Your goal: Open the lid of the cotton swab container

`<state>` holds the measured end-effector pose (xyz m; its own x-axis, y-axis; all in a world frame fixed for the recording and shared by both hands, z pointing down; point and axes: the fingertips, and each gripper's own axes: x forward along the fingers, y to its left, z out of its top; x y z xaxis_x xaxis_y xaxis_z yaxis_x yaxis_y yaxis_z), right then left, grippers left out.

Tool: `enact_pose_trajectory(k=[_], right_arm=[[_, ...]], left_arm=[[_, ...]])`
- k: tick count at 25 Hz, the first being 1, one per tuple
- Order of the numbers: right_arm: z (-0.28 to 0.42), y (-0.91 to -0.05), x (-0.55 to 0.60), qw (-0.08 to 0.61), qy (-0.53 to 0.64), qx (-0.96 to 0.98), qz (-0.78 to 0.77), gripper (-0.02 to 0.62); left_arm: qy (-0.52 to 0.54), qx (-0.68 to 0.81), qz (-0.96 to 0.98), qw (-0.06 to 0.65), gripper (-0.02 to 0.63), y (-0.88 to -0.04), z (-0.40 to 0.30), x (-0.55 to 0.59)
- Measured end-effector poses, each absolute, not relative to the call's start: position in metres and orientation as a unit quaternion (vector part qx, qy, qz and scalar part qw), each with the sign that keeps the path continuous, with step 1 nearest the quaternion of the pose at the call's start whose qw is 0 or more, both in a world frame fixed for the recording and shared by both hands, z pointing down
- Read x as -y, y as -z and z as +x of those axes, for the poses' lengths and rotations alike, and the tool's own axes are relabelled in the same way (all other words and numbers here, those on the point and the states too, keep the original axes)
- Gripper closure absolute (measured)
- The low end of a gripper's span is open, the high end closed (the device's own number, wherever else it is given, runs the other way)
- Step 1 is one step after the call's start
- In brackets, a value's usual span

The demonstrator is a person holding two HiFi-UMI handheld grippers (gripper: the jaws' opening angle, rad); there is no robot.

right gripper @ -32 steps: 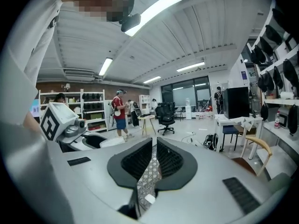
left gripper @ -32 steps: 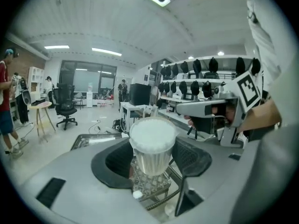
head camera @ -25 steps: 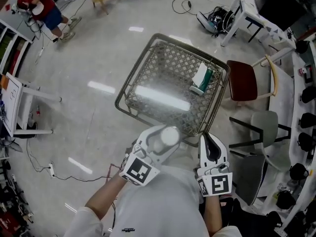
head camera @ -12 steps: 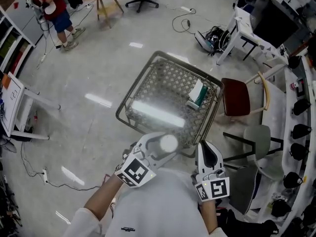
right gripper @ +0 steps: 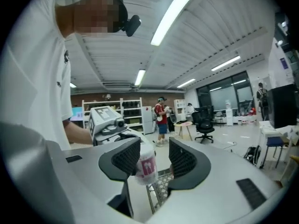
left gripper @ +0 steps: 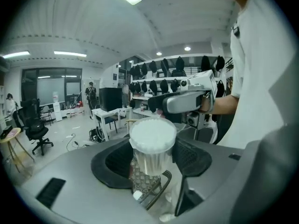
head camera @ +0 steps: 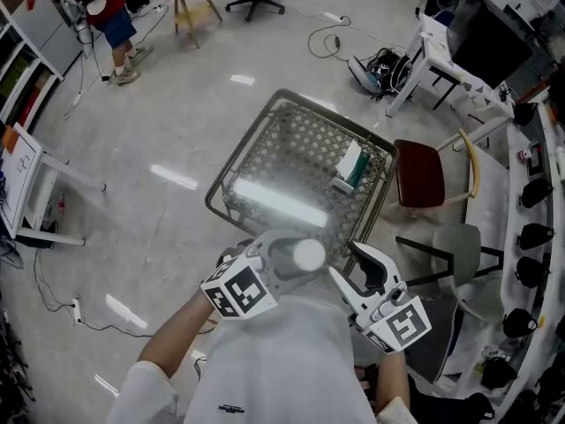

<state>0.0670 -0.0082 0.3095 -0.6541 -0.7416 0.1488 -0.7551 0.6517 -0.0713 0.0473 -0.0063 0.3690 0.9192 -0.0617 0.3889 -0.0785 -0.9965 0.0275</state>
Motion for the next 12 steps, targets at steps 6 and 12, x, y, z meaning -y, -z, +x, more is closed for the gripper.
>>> enact_pose_trajectory(k=[6, 12], right_arm=[[0.033, -0.31, -0.001, 0.113, -0.065, 0.944, 0.304, 0.356], [0.022, -0.306, -0.003, 0.13, -0.053, 0.959, 0.248, 0.337]], left_arm=[[-0.212, -0.03, 0.977, 0.01, 0.351, -0.361, 0.051, -0.002], [-0.21, -0.076, 0.975, 0.001, 0.353, -0.346, 0.053, -0.013]])
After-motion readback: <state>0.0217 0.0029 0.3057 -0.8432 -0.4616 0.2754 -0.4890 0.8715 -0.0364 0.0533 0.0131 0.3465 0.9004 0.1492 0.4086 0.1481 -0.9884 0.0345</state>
